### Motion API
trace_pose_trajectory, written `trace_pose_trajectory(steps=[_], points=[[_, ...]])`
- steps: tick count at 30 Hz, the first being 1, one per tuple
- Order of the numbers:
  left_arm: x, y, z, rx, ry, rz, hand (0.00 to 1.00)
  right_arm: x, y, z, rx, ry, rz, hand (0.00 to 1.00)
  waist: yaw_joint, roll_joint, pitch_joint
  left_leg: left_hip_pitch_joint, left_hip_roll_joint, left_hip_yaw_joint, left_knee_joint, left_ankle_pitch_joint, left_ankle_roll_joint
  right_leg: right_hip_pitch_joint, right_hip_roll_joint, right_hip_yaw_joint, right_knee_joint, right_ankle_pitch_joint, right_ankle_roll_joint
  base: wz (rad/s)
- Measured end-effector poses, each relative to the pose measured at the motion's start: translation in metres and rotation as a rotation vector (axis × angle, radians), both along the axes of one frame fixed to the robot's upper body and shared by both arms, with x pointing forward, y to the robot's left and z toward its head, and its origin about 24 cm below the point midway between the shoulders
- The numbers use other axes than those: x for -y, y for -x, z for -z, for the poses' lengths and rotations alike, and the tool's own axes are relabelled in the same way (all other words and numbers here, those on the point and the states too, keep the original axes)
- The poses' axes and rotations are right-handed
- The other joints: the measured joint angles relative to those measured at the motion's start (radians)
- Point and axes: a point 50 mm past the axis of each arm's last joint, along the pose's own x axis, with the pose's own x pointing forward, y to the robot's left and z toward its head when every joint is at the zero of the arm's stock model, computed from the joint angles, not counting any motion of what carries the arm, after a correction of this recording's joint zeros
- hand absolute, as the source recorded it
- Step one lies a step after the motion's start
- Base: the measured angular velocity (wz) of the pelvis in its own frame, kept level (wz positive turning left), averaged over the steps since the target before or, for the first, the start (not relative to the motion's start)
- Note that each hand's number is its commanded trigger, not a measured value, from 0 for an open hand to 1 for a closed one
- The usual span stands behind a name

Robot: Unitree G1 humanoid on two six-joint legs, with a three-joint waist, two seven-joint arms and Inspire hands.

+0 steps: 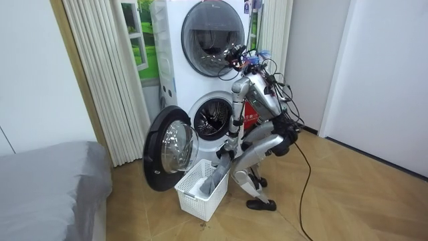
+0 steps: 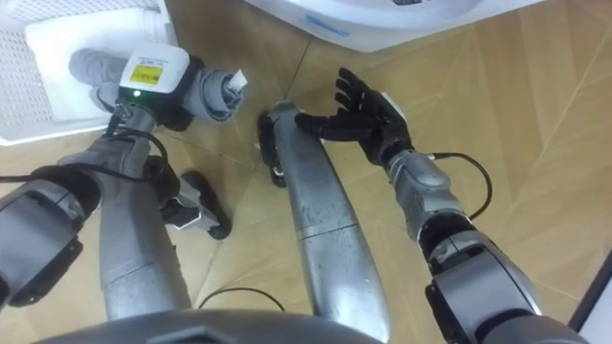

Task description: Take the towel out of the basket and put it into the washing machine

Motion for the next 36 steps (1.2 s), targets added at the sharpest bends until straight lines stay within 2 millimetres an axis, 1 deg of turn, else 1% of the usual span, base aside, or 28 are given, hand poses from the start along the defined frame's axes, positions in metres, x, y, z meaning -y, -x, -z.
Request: trace_pose_trajectory(steps=[3,6,9,10,12,14,16,18,20,22,23,24,25,26,27,28,29,30,31,33,36], points=[[0.006,0.005,0.004,-0.006,0.036,0.027,1.00,0.001,0.006,0.005,-0.015,0.026,-0.002,0.00,0.018,0.000,-0.0001,0.051,0.002,0.012,-0.021,-0.001,-0.002,0.044,0.000,-0.001,-0.016,0.000,0.000,-0.05],[0.008,0.013,0.011,-0.024,0.062,0.037,1.00,-0.002,0.012,0.011,-0.039,0.046,-0.023,0.00,0.019,0.001,-0.0011,0.105,0.004,0.020,-0.050,0.001,-0.005,0.094,0.002,0.000,-0.043,0.001,0.000,-0.07],[0.009,0.022,0.019,-0.051,0.084,0.048,1.00,0.000,0.025,0.022,-0.091,0.075,-0.012,0.00,0.021,0.002,-0.0013,0.201,0.004,0.024,-0.111,0.006,-0.013,0.194,0.001,-0.007,-0.104,0.003,0.000,-0.05],[0.009,0.022,0.019,-0.053,0.088,0.048,1.00,0.001,0.027,0.024,-0.100,0.081,-0.009,0.00,0.022,0.004,-0.0016,0.218,0.003,0.026,-0.126,0.008,-0.016,0.211,0.001,-0.008,-0.119,0.006,0.001,-0.08],[0.006,0.023,0.019,-0.048,0.093,0.046,1.00,0.007,0.038,0.031,-0.136,0.105,-0.004,0.00,0.033,0.007,-0.0035,0.287,0.002,0.045,-0.194,0.024,-0.015,0.277,-0.002,-0.013,-0.182,0.019,0.004,-0.12],[0.005,0.024,0.019,-0.042,0.103,0.034,1.00,0.009,0.044,0.036,-0.164,0.117,-0.001,0.00,0.046,0.013,-0.0055,0.347,0.003,0.057,-0.244,0.031,-0.020,0.334,-0.001,-0.019,-0.233,0.028,0.004,-0.16],[0.002,0.025,0.019,-0.025,0.125,0.014,1.00,0.010,0.050,0.040,-0.186,0.126,-0.007,0.00,0.049,0.017,-0.0079,0.399,0.000,0.071,-0.294,0.042,-0.021,0.385,-0.002,-0.020,-0.277,0.033,0.007,-0.09],[-0.003,0.022,0.014,0.011,0.167,-0.028,1.00,0.012,0.055,0.044,-0.212,0.150,-0.014,0.00,0.065,0.019,-0.0089,0.457,-0.001,0.089,-0.348,0.055,-0.022,0.437,-0.001,-0.019,-0.325,0.039,0.008,-0.10],[-0.006,0.021,0.011,0.043,0.203,-0.067,1.00,0.012,0.057,0.045,-0.220,0.176,-0.030,0.00,0.072,0.023,-0.0096,0.495,-0.003,0.093,-0.378,0.065,-0.027,0.477,-0.004,-0.019,-0.353,0.041,0.010,-0.03],[-0.011,0.020,0.009,0.059,0.231,-0.103,1.00,0.010,0.058,0.046,-0.219,0.216,-0.071,0.00,0.072,0.027,-0.0106,0.530,-0.007,0.093,-0.409,0.074,-0.029,0.516,-0.006,-0.024,-0.382,0.044,0.012,0.10],[-0.013,0.020,0.008,0.071,0.256,-0.127,1.00,0.010,0.058,0.046,-0.217,0.236,-0.090,0.00,0.068,0.028,-0.0111,0.551,-0.017,0.092,-0.436,0.082,-0.030,0.539,-0.022,-0.045,-0.398,0.046,0.010,0.16],[-0.013,0.021,0.008,0.077,0.285,-0.145,1.00,0.011,0.059,0.047,-0.221,0.254,-0.100,0.00,0.069,0.030,-0.0113,0.572,-0.029,0.092,-0.465,0.096,-0.028,0.562,-0.033,-0.053,-0.421,0.050,0.010,0.17],[-0.013,0.022,0.008,0.080,0.299,-0.150,1.00,0.011,0.060,0.047,-0.224,0.263,-0.103,0.00,0.069,0.031,-0.0110,0.584,-0.034,0.092,-0.481,0.104,-0.028,0.574,-0.036,-0.053,-0.435,0.054,0.013,0.14],[-0.012,0.023,0.008,0.082,0.322,-0.153,1.00,0.012,0.060,0.048,-0.225,0.277,-0.113,0.00,0.072,0.039,-0.0111,0.600,-0.036,0.092,-0.512,0.116,-0.025,0.595,-0.037,-0.060,-0.469,0.069,0.015,0.05],[-0.011,0.024,0.009,0.080,0.333,-0.155,1.00,0.012,0.060,0.048,-0.226,0.280,-0.117,0.00,0.077,0.047,-0.0108,0.619,-0.036,0.094,-0.541,0.126,-0.026,0.618,-0.035,-0.071,-0.506,0.085,0.014,0.00],[-0.011,0.025,0.010,0.075,0.335,-0.153,1.00,0.011,0.060,0.048,-0.226,0.280,-0.118,0.00,0.080,0.050,-0.0105,0.627,-0.036,0.093,-0.553,0.133,-0.026,0.630,-0.034,-0.074,-0.524,0.093,0.013,-0.08],[-0.009,0.026,0.011,0.064,0.344,-0.151,1.00,0.011,0.060,0.048,-0.225,0.285,-0.125,0.00,0.086,0.053,-0.0118,0.645,-0.037,0.093,-0.577,0.148,-0.025,0.653,-0.033,-0.076,-0.556,0.107,0.015,-0.07],[-0.006,0.027,0.011,0.064,0.364,-0.148,1.00,0.011,0.060,0.048,-0.225,0.291,-0.131,0.00,0.087,0.055,-0.0122,0.662,-0.049,0.092,-0.606,0.161,-0.023,0.670,-0.037,-0.080,-0.577,0.120,0.015,-0.04],[-0.004,0.027,0.011,0.065,0.383,-0.150,1.00,0.011,0.061,0.048,-0.225,0.293,-0.134,0.00,0.087,0.055,-0.0123,0.671,-0.052,0.094,-0.623,0.166,-0.022,0.678,-0.041,-0.082,-0.589,0.126,0.017,0.03],[0.003,0.027,0.010,0.064,0.453,-0.156,1.00,0.010,0.061,0.048,-0.224,0.297,-0.141,0.00,0.090,0.055,-0.0124,0.695,-0.064,0.104,-0.664,0.182,-0.015,0.696,-0.050,-0.082,-0.617,0.140,0.022,0.06],[0.020,0.027,0.006,0.042,0.627,-0.176,1.00,0.010,0.057,0.046,-0.218,0.301,-0.145,0.00,0.099,0.056,-0.0133,0.727,-0.095,0.113,-0.730,0.220,0.000,0.723,-0.072,-0.089,-0.662,0.169,0.029,0.04]])
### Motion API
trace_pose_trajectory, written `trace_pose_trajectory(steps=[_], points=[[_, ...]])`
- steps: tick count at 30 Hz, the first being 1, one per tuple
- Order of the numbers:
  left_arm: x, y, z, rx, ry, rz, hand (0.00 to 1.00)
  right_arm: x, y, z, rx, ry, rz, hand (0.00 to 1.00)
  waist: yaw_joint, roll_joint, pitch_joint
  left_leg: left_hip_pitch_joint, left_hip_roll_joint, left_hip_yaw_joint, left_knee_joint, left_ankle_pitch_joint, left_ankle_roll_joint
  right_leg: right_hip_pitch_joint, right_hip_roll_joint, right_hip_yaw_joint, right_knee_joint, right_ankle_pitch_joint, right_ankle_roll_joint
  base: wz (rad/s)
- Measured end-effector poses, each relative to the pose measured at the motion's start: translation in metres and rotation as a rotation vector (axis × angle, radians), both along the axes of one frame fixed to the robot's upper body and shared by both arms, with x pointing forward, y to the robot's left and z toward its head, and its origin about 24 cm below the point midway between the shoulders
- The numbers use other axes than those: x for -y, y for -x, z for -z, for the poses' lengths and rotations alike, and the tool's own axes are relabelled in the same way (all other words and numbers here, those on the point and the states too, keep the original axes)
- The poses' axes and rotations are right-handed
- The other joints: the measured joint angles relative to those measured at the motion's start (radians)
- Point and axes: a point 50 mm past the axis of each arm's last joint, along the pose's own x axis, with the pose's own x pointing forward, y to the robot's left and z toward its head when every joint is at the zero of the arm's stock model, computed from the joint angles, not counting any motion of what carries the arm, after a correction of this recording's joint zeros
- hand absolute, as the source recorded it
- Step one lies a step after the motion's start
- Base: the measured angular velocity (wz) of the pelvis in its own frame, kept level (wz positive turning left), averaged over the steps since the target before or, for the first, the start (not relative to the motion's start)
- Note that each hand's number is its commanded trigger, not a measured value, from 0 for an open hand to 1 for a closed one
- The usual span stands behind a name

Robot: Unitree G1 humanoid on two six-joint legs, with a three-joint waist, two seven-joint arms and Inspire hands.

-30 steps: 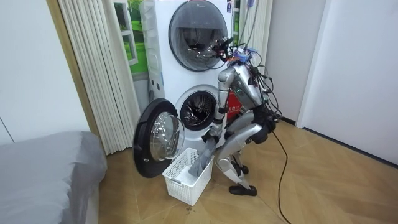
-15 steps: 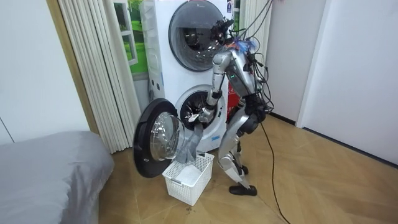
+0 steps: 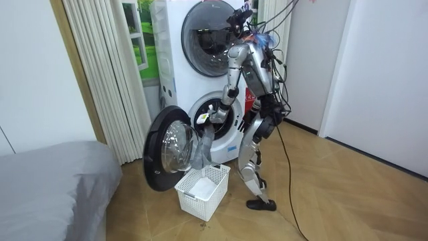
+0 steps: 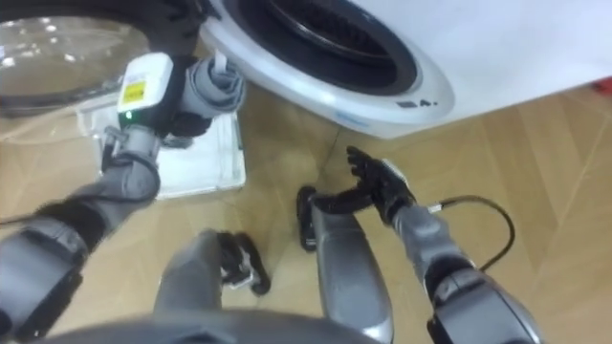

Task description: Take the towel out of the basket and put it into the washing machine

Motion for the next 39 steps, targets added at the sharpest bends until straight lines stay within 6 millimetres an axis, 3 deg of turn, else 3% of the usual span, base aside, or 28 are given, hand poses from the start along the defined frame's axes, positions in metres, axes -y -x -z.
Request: trace_pose_trajectory(steps=[10,12,15,21,27,39], points=[[0.044,0.000,-0.002,-0.150,0.407,0.055,1.00,-0.013,-0.004,-0.001,0.005,-0.035,-0.033,0.00,0.022,-0.005,-0.0046,0.012,-0.028,0.017,-0.035,0.037,0.022,0.011,-0.024,0.005,-0.039,0.044,0.006,0.01],[0.046,0.000,-0.001,-0.210,0.523,0.051,1.00,-0.017,-0.004,-0.001,0.003,-0.050,-0.031,0.00,0.025,-0.010,-0.0162,0.014,-0.027,0.018,-0.042,0.045,0.024,0.018,-0.021,0.005,-0.058,0.057,0.004,0.00],[0.044,0.000,0.002,-0.282,0.646,0.059,1.00,-0.022,0.001,0.002,-0.010,-0.064,-0.033,0.00,0.028,-0.022,-0.0267,0.035,-0.024,0.017,-0.053,0.050,0.022,0.045,-0.016,0.004,-0.075,0.066,0.003,0.00],[0.048,-0.001,-0.002,-0.352,0.929,0.102,1.00,-0.025,0.000,0.001,-0.004,-0.087,-0.037,0.00,0.050,-0.022,-0.0275,0.050,-0.023,0.016,-0.071,0.057,0.028,0.071,-0.014,-0.008,-0.117,0.086,0.009,0.00],[0.047,-0.001,-0.005,-0.385,1.181,0.147,1.00,-0.037,-0.014,-0.012,0.072,-0.166,-0.051,0.00,0.076,-0.022,-0.0276,0.053,-0.025,0.019,-0.079,0.060,0.031,0.072,-0.014,-0.009,-0.119,0.093,0.014,-0.01],[0.041,0.007,0.005,-0.421,1.489,0.090,1.00,-0.041,-0.023,-0.023,0.140,-0.203,-0.024,0.00,0.078,-0.020,-0.0288,0.053,-0.025,0.019,-0.101,0.068,0.028,0.073,-0.010,-0.013,-0.140,0.106,0.011,0.00]])
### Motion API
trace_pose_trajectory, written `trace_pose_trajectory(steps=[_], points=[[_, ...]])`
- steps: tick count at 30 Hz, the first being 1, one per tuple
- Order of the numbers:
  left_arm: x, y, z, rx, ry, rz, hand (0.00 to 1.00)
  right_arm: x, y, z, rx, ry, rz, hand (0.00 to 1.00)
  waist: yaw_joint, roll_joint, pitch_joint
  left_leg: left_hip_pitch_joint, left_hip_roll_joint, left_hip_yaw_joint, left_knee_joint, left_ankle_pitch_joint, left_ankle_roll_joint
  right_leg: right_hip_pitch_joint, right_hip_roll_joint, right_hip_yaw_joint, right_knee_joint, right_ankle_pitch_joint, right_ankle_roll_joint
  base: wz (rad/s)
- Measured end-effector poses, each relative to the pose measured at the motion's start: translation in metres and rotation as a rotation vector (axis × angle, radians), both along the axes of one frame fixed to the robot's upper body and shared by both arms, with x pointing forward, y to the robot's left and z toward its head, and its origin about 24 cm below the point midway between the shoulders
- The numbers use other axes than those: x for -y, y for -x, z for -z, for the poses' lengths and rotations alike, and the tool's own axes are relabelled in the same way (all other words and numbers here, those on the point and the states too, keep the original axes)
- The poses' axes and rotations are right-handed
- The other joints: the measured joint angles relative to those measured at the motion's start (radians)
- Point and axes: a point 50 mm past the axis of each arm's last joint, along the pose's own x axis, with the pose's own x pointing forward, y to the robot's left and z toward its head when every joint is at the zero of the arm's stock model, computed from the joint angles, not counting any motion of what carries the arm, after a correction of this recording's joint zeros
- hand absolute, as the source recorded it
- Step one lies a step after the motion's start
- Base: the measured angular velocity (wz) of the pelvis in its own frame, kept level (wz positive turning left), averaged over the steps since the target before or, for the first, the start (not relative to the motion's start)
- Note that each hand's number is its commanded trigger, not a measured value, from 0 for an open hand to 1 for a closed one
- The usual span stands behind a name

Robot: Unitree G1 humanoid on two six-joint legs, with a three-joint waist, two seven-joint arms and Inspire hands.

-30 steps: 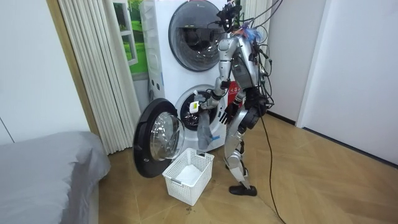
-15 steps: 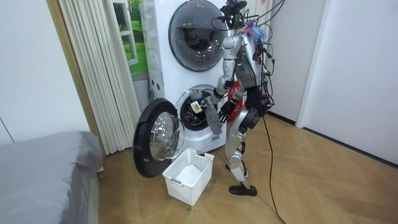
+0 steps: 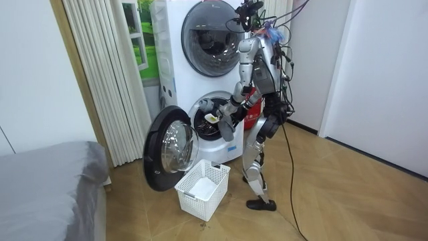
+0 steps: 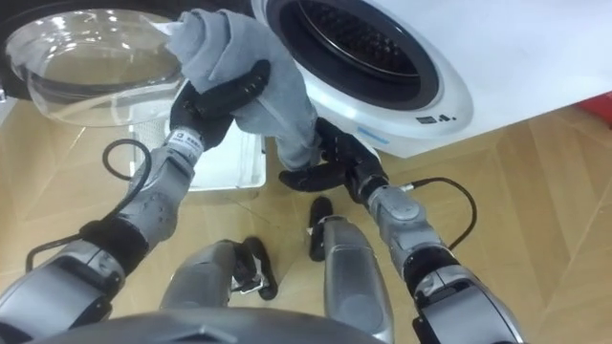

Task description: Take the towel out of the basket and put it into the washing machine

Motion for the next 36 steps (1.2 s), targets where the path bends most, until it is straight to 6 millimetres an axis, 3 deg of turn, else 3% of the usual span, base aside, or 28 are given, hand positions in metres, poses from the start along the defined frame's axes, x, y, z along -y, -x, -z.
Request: trace_pose_trajectory(steps=[12,13,14,22,36], points=[[0.002,0.010,0.010,-0.042,0.063,0.056,1.00,0.000,0.001,0.001,-0.006,0.020,-0.017,0.00,-0.002,0.007,-0.0045,0.007,0.000,0.009,-0.005,0.001,-0.001,0.002,0.002,0.004,0.000,0.001,0.000,-0.01],[0.002,0.012,0.011,-0.045,0.064,0.057,1.00,0.000,0.001,0.001,-0.007,0.024,-0.021,0.05,-0.002,0.008,-0.0048,0.008,0.000,0.011,-0.005,0.001,-0.001,0.001,0.002,0.004,0.000,0.001,0.000,-0.08],[0.002,0.014,0.013,-0.055,0.066,0.060,1.00,0.000,0.002,0.002,-0.010,0.027,-0.023,1.00,-0.002,0.011,-0.0059,0.008,0.000,0.012,-0.006,0.001,-0.001,0.000,0.002,0.005,0.000,0.001,-0.001,-0.04],[0.011,0.029,0.025,-0.127,0.123,0.139,1.00,0.010,-0.002,-0.002,-0.005,0.080,-0.041,1.00,-0.002,0.041,-0.0178,0.014,0.000,0.015,-0.009,0.001,-0.001,0.004,0.001,0.003,-0.001,0.001,-0.001,0.00],[0.014,0.032,0.030,-0.219,0.266,0.111,1.00,0.004,-0.001,0.000,-0.031,0.126,-0.095,1.00,-0.029,0.049,-0.0170,0.013,0.000,0.015,-0.009,0.004,-0.004,0.001,0.000,0.003,0.002,0.003,-0.004,0.00]])
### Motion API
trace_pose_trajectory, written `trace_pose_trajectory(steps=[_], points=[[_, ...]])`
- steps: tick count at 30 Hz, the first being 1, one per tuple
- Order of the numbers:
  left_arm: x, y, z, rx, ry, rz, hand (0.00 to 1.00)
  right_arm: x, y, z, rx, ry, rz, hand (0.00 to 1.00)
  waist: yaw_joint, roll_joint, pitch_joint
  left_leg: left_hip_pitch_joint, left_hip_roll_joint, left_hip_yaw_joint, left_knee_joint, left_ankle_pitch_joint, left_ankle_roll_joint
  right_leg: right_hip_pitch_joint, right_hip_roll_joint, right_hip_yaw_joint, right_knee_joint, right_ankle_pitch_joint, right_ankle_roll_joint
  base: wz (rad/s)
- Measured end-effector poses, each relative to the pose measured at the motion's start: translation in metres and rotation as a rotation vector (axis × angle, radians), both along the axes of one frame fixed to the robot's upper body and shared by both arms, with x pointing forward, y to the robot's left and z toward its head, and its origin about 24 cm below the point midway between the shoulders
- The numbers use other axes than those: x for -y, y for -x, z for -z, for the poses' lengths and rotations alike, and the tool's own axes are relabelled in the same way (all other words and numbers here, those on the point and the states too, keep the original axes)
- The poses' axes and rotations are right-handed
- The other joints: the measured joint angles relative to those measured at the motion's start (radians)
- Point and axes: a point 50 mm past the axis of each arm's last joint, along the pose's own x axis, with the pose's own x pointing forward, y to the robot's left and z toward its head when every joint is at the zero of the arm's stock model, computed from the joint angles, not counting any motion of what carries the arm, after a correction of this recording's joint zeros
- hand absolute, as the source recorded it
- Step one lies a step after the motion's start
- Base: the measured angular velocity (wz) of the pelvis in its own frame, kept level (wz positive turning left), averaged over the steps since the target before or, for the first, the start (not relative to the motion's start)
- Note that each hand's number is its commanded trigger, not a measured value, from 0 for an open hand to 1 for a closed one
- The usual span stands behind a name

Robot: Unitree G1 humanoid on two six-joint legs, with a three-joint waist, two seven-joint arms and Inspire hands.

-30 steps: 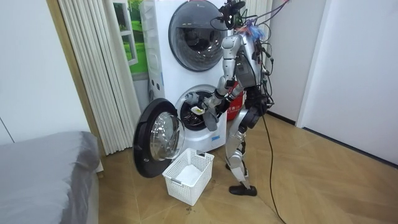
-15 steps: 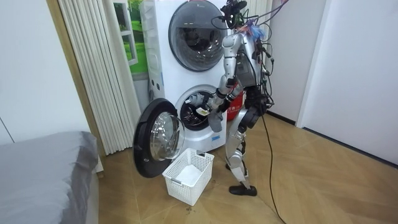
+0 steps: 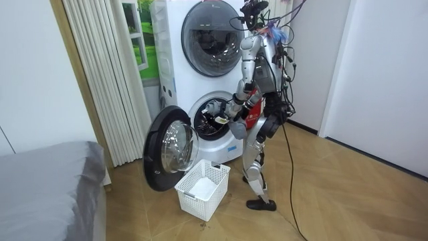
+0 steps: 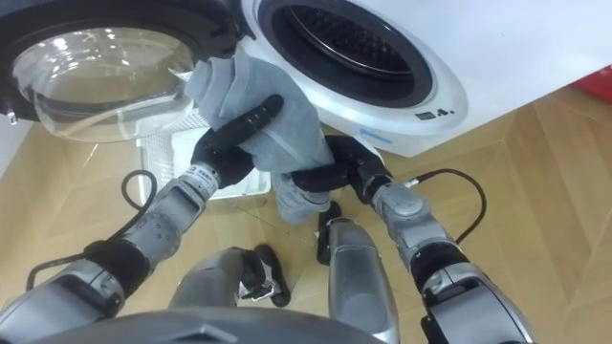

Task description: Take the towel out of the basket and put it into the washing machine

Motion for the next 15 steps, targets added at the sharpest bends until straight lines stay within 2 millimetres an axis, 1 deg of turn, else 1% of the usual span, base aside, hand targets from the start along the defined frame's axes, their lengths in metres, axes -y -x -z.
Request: trace_pose_trajectory(steps=[1,3,4,9,15], points=[[0.0000,0.0000,0.0001,-0.002,0.002,-0.001,1.00,-0.0002,-0.0001,-0.0002,0.001,0.001,-0.001,1.00,0.000,0.000,0.0000,0.000,0.000,0.000,0.000,0.000,0.000,0.000,0.000,0.000,0.000,0.000,0.000,0.00],[0.0001,0.0000,0.0000,-0.002,0.003,-0.002,0.48,-0.0005,-0.0001,-0.0001,0.002,0.003,0.001,1.00,-0.001,0.000,0.0000,0.001,0.000,0.000,0.000,0.000,0.000,0.001,-0.001,-0.001,0.000,0.000,0.000,0.00],[0.0001,0.0000,0.0000,-0.002,0.004,-0.002,0.00,-0.0005,-0.0001,-0.0001,0.002,0.003,0.001,1.00,0.000,0.000,0.0000,0.001,0.000,0.000,0.000,0.000,0.000,0.002,-0.001,-0.001,0.000,0.000,0.000,0.00],[0.0006,-0.0001,0.0002,-0.014,0.024,-0.010,0.00,0.0001,-0.0003,0.0000,0.000,0.006,0.009,1.00,-0.001,0.000,0.0001,0.000,-0.001,0.000,0.000,0.000,0.000,0.001,-0.001,-0.001,0.000,0.000,0.000,0.00],[-0.0009,-0.0016,-0.0001,-0.053,0.104,-0.058,0.00,0.0042,0.0010,0.0029,-0.019,0.017,0.067,1.00,0.003,-0.002,0.0006,0.002,-0.001,0.007,-0.017,0.003,0.001,0.001,0.002,0.000,-0.017,0.001,-0.002,-0.02]])
